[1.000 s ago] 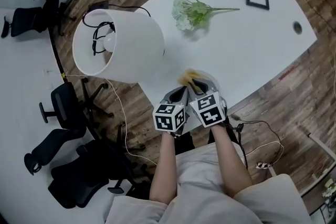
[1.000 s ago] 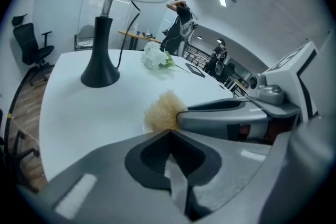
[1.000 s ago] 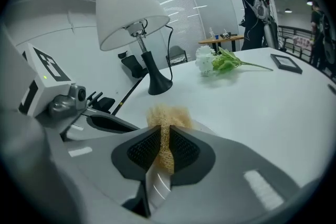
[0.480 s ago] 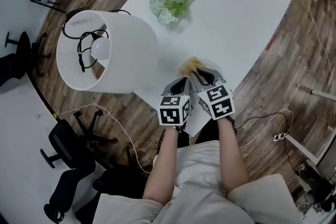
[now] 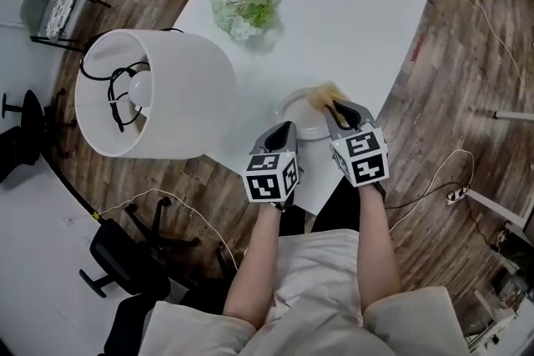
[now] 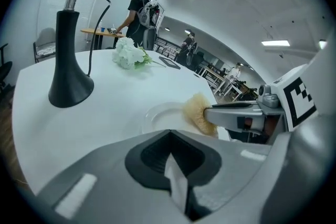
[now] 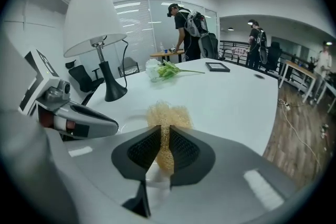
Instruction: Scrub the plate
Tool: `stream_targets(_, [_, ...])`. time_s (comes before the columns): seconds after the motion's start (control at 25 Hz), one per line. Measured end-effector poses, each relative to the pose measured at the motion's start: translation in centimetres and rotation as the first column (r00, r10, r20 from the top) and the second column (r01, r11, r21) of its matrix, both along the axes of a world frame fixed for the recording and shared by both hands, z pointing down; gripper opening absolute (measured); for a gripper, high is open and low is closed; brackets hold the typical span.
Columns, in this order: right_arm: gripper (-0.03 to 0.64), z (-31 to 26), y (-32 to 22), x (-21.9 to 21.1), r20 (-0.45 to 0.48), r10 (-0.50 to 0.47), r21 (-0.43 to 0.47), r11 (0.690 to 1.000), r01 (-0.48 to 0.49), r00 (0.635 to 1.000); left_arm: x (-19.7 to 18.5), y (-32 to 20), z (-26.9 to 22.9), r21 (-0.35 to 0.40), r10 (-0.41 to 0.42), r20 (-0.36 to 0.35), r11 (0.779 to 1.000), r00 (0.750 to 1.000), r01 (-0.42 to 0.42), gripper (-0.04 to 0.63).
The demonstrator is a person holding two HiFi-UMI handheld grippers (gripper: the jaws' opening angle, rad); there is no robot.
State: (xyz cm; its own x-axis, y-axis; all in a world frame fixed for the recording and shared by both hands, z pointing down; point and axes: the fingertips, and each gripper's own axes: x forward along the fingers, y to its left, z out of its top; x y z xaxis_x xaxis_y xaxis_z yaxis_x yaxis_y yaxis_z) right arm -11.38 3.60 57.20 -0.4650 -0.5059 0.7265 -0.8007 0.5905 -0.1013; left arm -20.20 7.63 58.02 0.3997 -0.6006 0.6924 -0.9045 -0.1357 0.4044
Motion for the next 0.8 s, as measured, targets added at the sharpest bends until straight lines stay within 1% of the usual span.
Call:
stream_targets(0.2, [0.074,-0.5,0.3,1.5,-0.001,0.070,0.026,0.997,-0.070,0.998,0.2,-0.3,0.1,0.015,0.023,-0.001,1.000,1.000,-0.023,0.000])
stream_targets(0.36, [0.074,-0.5,1.4,1.8,-0.013,0.095,0.025,0.995,-0.094,0.995,0.5,-0.4,0.1,0.018,0.042,0.002,0.999,0.999,-0.042,0.000])
stream_targets(0.48, [0.073,-0.2,2.0,1.7,-0.004,0.108,0.017,0.994,-0.108,0.994,0.6,-0.5,0.0,0.029,0.048,0.000,0.998,0.999,-0.048,0.000])
stream_targets(0.68, [0.072,0.3,2.3,0.6,0.022,0.121,-0.006,0.993,-0.121,0.992,0.7,-0.7,-0.1,0.047,0.045,-0.032,0.998,0.998,-0.043,0.000])
stream_targets(0.8, [0.072,0.3,2.3,0.3,0.013,0.112,-0.002,0.994,-0.112,0.994,0.9,-0.5,-0.4,0.062,0.054,-0.058,0.997,0.997,-0.051,0.000])
